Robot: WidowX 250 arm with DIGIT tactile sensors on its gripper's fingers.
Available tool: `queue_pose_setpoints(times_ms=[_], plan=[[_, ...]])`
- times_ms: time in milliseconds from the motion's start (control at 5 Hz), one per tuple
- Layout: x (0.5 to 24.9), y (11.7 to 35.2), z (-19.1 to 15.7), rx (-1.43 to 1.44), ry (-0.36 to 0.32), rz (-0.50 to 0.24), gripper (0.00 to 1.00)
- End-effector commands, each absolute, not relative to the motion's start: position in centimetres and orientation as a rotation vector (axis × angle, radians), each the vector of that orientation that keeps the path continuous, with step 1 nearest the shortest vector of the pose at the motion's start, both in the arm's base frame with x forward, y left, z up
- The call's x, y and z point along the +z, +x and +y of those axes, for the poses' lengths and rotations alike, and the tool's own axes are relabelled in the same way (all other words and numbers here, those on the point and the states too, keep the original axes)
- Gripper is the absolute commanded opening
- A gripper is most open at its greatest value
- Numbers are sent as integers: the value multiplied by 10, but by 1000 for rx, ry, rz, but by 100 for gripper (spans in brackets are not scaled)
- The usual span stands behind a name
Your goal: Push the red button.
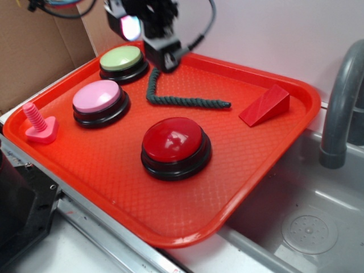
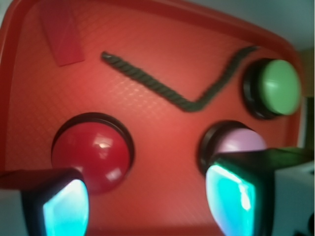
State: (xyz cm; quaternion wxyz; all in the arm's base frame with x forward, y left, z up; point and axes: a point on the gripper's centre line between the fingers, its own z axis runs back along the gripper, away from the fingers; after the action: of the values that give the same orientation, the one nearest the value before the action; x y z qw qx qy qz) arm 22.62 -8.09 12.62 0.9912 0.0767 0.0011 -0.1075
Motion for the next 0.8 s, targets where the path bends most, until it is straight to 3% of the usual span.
queue_pose_setpoints(times_ms=[0,400,600], plan=[[115,235,-107,-326,44,-143,100],[115,235,-107,-326,44,-143,100],[102,226,-129,-325,-33,-107,100]])
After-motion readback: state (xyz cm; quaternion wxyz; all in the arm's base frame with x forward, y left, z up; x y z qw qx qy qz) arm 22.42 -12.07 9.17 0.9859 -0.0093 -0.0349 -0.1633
